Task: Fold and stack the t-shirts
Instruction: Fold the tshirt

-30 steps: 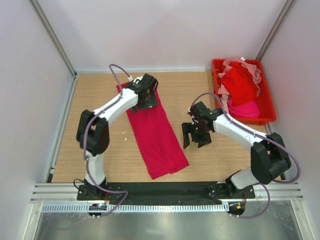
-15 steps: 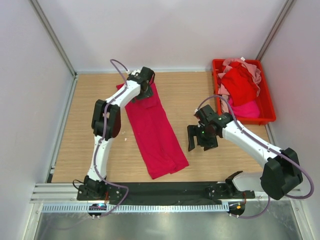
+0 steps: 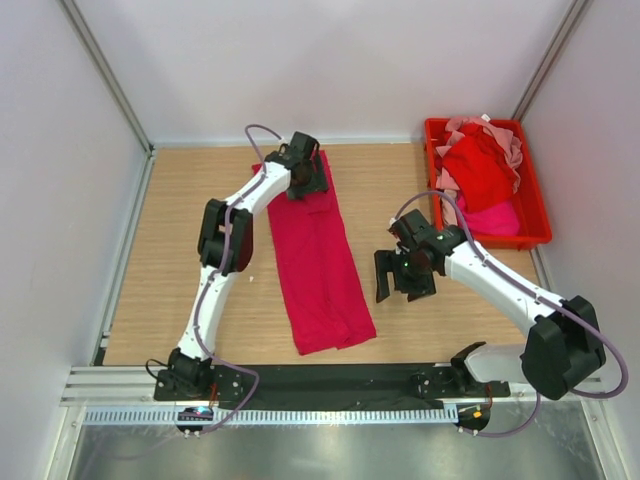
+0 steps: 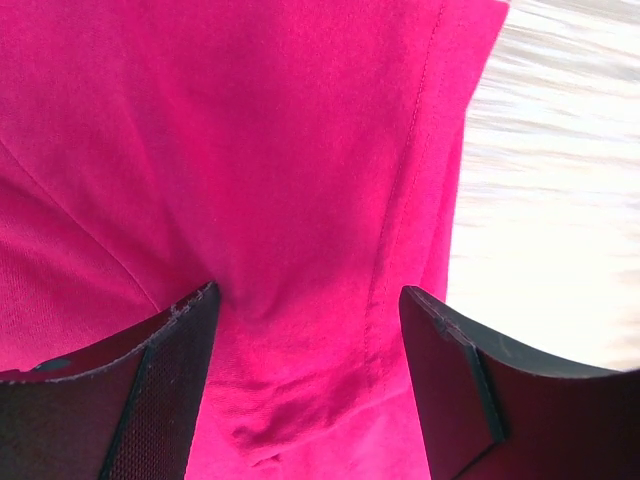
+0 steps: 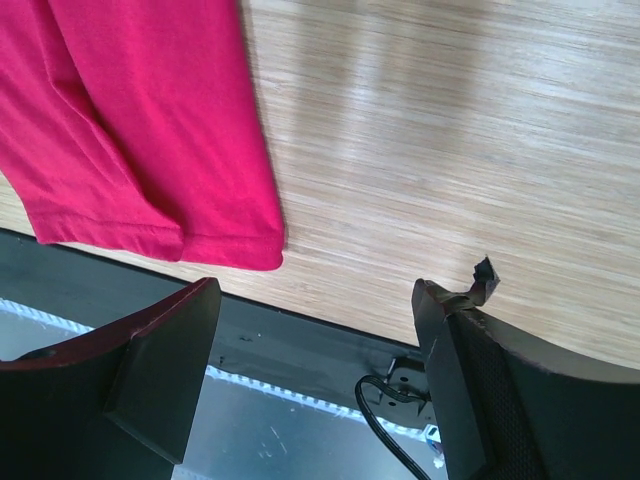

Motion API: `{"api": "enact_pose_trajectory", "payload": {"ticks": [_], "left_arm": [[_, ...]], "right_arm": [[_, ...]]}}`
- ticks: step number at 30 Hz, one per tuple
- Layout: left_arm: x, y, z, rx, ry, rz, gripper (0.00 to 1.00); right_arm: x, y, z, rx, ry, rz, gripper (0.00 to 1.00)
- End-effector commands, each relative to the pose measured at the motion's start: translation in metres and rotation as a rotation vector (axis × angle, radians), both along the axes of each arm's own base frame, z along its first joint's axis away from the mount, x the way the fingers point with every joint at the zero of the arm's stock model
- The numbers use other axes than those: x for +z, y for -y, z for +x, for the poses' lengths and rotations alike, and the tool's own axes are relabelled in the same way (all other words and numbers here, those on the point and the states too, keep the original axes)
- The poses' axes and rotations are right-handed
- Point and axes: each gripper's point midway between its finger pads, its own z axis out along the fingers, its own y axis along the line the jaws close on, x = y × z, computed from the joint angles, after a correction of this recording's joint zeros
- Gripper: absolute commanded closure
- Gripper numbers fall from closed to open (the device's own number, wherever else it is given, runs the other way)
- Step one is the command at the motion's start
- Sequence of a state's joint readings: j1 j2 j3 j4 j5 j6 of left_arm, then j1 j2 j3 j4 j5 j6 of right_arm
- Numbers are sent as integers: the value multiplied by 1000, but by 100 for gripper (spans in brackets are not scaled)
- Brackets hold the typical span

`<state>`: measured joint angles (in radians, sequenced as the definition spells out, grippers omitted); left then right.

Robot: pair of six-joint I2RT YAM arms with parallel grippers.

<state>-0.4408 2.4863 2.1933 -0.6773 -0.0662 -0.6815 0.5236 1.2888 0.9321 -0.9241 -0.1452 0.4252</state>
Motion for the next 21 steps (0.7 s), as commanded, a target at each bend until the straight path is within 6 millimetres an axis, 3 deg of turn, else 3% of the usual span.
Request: {"api": "enact_pose_trajectory", "payload": {"ticks": [1, 4, 8, 9, 12, 13, 14, 17, 19, 21], "left_arm": [[-34, 65, -39, -241, -110, -107, 26], [-16, 57, -38, -224, -75, -51, 24], [26, 19, -33, -123, -51, -41, 22], [52, 15, -34, -121, -25, -55, 21], [88, 0, -42, -118, -1, -63, 20], [116, -4, -46, -118, 38, -74, 17], [127, -7, -50, -122, 47, -77, 17], [161, -13, -72, -148, 70, -97, 16], [166, -17, -91, -149, 32, -105, 15], [164, -26, -123, -133, -14, -101, 19]], "right_arm": [[1, -11, 9, -6, 8, 40, 15], [-4, -16, 7, -4, -16, 63, 15], [-11, -23, 4, -9, -45, 98, 15], [-12, -26, 5, -14, -45, 110, 15], [-20, -32, -1, -22, -74, 149, 16], [-21, -36, -5, -18, -94, 175, 17], [-27, -35, -12, -21, -124, 178, 19], [-35, -37, -20, -21, -144, 193, 22], [-38, -37, -24, -24, -151, 200, 23], [-37, -43, -27, -24, -162, 237, 24]]}}
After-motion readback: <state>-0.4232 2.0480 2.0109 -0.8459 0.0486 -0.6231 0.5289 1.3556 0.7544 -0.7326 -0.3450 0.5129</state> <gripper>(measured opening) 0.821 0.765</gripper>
